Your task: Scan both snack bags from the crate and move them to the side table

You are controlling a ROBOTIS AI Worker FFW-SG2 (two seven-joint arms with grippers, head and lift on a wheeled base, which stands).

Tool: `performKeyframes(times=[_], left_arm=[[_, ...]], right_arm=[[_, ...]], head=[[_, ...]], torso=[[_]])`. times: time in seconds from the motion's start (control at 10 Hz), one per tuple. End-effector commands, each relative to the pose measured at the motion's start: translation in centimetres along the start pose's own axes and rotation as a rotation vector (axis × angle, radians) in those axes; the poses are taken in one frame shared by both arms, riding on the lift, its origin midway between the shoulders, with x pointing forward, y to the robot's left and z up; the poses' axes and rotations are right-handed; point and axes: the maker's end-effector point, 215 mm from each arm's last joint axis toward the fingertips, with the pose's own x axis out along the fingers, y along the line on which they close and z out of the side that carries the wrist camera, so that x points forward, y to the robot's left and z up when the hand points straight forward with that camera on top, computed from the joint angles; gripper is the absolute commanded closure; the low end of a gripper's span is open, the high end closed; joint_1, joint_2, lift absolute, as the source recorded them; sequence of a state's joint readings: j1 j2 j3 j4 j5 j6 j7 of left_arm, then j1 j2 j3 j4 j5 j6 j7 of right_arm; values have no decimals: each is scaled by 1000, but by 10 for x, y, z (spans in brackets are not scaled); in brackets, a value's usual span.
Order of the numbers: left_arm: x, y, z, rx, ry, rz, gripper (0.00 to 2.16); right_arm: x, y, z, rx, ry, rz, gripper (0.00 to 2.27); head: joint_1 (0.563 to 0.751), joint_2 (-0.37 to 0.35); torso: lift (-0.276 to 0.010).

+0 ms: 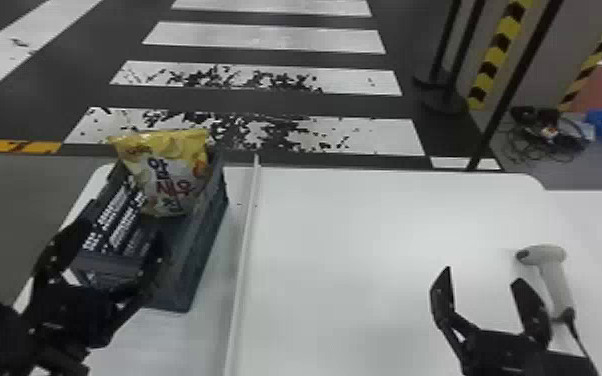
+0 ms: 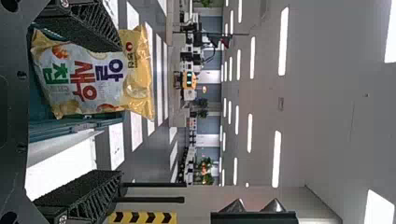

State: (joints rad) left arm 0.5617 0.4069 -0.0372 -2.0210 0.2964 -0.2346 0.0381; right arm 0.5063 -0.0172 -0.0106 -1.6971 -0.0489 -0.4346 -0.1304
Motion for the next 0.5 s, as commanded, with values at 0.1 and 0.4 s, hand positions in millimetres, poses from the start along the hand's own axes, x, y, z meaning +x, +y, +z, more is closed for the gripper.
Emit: performKeyframes(times=[0.1,0.4], left_arm=[[21,48,9,53,46,-3,60],[50,77,21,102,63,-40,60]], right_arm=[[0,-2,-3,-3,6,-1,46],[-1,-1,-4,-2,11,2,46]], head=[[695,-10],[695,44]], torso=[[-99],[-99]])
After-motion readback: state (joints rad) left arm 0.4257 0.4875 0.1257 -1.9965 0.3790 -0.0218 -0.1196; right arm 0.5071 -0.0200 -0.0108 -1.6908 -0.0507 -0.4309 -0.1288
